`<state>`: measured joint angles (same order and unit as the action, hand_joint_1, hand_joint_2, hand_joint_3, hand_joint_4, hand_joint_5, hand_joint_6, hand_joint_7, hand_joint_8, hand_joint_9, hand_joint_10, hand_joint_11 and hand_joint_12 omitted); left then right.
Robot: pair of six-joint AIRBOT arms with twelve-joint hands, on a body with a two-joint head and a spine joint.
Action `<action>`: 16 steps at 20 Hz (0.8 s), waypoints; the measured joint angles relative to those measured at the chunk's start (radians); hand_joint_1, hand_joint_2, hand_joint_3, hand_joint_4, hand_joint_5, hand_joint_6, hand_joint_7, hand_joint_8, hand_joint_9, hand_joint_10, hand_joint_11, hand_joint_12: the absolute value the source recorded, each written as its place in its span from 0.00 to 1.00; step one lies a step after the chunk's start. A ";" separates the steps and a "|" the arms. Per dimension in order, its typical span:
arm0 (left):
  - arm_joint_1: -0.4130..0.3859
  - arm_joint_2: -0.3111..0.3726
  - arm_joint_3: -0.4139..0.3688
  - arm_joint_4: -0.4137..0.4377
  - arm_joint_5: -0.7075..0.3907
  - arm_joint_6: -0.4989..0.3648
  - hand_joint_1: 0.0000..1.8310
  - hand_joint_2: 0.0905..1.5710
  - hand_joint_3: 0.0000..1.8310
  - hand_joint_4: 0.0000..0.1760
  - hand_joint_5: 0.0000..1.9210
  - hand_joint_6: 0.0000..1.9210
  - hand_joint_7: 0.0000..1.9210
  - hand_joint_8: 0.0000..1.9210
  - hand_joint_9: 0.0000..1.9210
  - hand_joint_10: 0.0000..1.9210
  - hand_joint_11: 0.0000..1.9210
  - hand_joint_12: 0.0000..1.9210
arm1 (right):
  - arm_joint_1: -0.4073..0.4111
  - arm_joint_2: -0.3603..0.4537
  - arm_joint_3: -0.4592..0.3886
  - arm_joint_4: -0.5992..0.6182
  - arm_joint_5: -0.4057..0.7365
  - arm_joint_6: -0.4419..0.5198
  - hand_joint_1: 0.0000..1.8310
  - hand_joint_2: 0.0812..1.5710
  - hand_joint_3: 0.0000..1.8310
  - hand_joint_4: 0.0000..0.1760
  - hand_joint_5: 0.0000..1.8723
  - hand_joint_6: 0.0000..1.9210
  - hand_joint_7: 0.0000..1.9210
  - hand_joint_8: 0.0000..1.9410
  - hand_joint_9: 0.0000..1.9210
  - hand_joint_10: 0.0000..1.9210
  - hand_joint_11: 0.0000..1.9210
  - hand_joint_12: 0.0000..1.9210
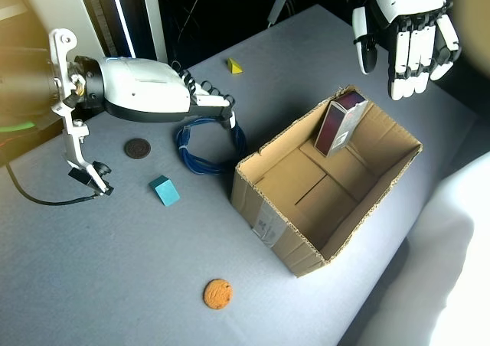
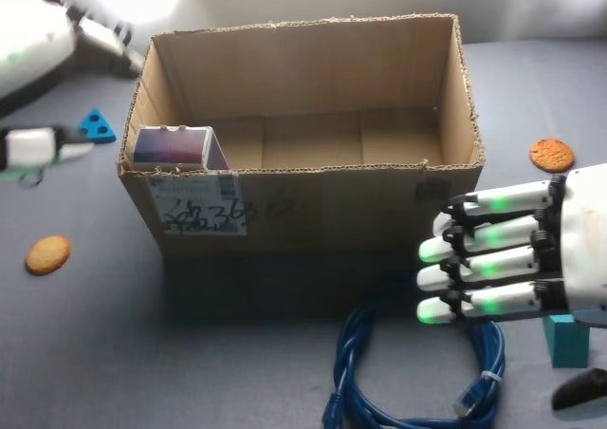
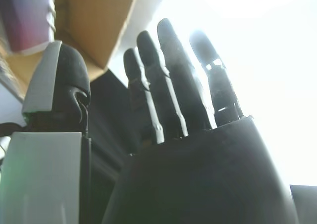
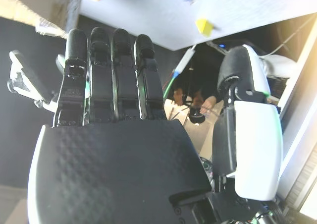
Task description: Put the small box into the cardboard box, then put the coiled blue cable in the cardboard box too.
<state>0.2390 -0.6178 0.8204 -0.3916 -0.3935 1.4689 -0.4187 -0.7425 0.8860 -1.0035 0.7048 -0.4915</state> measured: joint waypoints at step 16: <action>0.332 0.130 0.029 0.707 -0.102 -0.730 0.47 0.71 0.00 0.00 0.26 0.00 0.28 0.00 0.28 0.00 0.00 0.61 | -0.106 -0.106 0.000 0.108 -0.138 -0.064 0.67 0.62 0.00 0.00 0.23 0.02 0.18 0.01 0.14 0.02 0.00 0.48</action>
<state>0.5713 -0.4877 0.8494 0.3153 -0.4953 0.7391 -0.5243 -0.8490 0.8856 -0.8959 0.5663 -0.5556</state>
